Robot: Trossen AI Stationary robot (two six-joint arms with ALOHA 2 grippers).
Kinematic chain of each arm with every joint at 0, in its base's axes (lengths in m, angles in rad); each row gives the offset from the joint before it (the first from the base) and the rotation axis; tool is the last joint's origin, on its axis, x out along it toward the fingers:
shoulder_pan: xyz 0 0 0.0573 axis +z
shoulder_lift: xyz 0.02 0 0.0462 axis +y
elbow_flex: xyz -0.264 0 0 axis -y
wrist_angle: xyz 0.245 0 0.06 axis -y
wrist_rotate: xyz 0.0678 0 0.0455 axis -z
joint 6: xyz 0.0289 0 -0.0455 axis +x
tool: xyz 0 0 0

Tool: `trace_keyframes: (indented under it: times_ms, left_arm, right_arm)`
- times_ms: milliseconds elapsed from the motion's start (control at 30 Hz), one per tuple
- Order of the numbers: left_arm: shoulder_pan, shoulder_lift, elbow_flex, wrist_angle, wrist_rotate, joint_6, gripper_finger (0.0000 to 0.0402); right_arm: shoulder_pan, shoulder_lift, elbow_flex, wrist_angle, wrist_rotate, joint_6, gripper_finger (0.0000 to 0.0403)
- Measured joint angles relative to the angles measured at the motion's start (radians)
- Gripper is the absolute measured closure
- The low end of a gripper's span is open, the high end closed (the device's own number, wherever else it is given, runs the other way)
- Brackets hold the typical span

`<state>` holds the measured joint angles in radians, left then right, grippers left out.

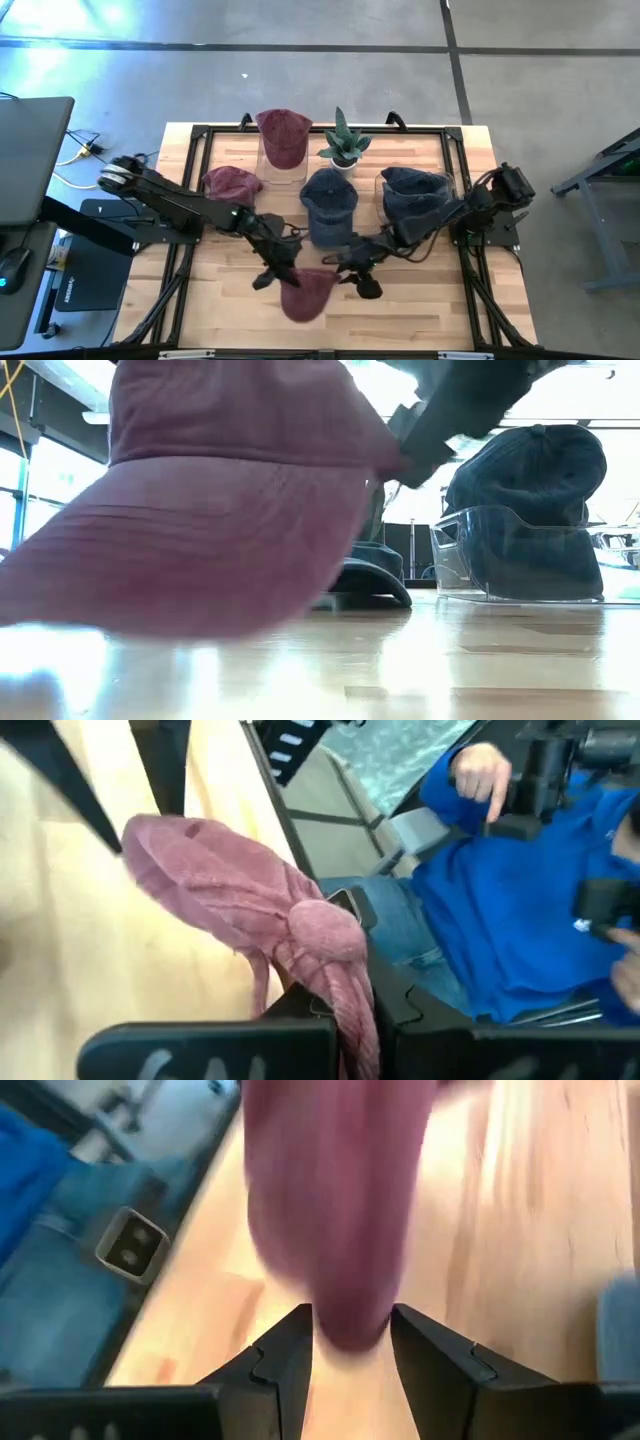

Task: Pick & Place hat
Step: Put the bottom red cap into the left transparent bin

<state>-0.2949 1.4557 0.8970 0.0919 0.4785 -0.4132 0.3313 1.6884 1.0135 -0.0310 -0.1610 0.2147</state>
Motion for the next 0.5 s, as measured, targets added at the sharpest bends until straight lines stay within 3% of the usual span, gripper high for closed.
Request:
trace_keyframes:
  times_ms: [200, 367, 500]
  left_arm:
    - [0.000, -0.199, 0.000, -0.223, -0.158, 0.107, 0.0400]
    - [0.022, -0.328, 0.018, -0.354, -0.354, 0.246, 0.0401]
    - [0.079, -0.378, 0.137, -0.555, -0.378, 0.436, 0.0401]
  right_arm:
    - [0.097, -0.010, -0.098, 0.105, 0.174, 0.123, 0.0269]
    - [0.123, -0.011, -0.122, 0.192, 0.202, 0.072, 0.0269]
    - [0.106, -0.013, -0.122, 0.229, 0.204, 0.067, 0.0269]
